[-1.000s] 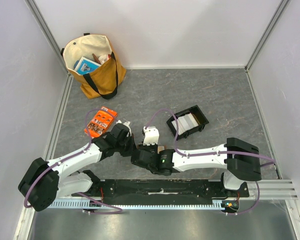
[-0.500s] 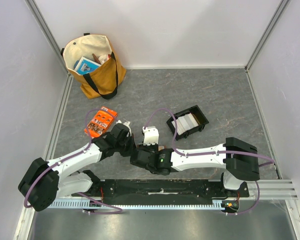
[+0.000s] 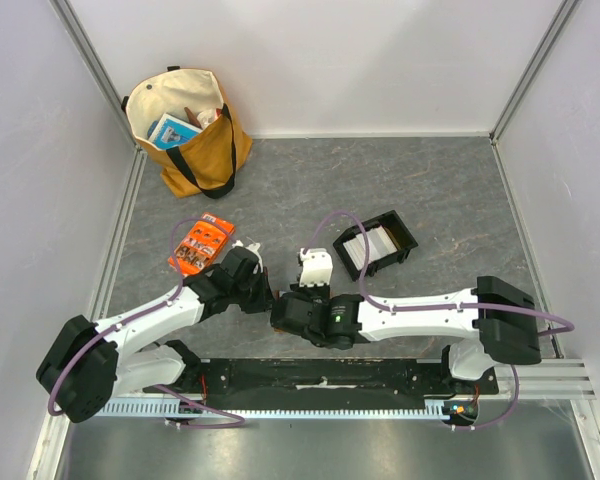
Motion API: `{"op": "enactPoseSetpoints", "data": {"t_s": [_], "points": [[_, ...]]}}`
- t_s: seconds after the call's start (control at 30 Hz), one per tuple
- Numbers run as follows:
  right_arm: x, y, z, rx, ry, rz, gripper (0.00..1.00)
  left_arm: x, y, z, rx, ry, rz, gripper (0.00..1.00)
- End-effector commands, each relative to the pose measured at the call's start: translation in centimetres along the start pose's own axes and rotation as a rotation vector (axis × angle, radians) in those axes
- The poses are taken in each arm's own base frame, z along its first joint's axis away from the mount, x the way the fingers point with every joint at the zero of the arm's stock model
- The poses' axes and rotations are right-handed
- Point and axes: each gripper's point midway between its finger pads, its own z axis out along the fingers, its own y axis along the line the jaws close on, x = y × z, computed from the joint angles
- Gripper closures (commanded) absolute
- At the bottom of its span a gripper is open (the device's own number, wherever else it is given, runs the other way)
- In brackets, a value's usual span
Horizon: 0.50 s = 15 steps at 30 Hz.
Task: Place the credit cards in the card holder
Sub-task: Turn over the card slot in the card holder.
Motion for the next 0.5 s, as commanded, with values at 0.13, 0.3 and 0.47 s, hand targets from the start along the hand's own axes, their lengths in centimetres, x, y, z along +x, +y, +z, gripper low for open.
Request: {"op": "enactPoseSetpoints", "data": {"t_s": [0.13, 0.3, 0.47], "points": [[-0.6, -2.8, -0.6, 0.072, -0.05, 0.038, 1.0, 0.0, 0.0, 0.0, -0.004, -0.006, -0.006, 0.98], [-0.2, -3.7, -0.6, 0.09, -0.043, 0.036, 1.0, 0.1, 0.1, 0.1, -0.007, -0.001, -0.002, 0.98], [0.2, -5.3, -0.2, 0.109, -0.005, 0.082, 1.0, 0.3, 0.5, 0.3, -0.017, 0.004, -0.004, 0.98]]}}
